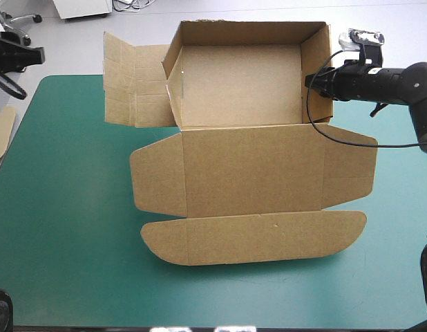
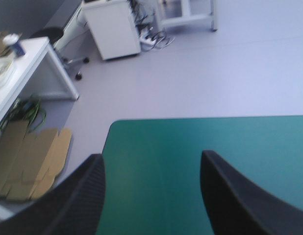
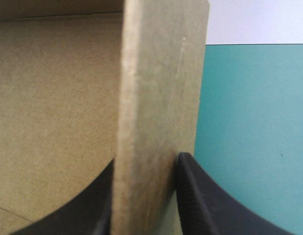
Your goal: Fold the box
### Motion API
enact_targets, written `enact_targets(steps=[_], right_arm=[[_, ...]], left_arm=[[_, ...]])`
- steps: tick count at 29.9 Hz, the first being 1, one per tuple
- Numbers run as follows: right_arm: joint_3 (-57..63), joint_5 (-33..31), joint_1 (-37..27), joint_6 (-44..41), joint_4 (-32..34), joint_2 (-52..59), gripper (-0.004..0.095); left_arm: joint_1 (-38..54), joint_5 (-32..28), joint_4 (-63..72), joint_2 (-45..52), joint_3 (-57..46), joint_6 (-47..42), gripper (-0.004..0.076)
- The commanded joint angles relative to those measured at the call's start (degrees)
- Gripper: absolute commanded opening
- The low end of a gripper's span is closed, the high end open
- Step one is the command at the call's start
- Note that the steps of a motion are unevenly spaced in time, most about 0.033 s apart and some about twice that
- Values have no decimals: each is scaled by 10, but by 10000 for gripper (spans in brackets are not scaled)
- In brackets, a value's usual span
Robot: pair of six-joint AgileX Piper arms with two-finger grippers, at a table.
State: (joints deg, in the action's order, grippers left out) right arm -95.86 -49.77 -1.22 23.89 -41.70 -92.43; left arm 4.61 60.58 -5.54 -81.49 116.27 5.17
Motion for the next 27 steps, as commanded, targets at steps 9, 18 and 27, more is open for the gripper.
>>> enact_targets(steps=[9,18,27], right_arm=[[-16,23,-1,14,-79,26,-32],[-16,24,23,32,-98,23,-32],[-16,29,39,25,-77,-18,-31]], left_arm=[[208,-137,463,-15,-272,167,413],[198,-27,820,-120,-365,377,413],[94,26,938,-158,-365,439,413]])
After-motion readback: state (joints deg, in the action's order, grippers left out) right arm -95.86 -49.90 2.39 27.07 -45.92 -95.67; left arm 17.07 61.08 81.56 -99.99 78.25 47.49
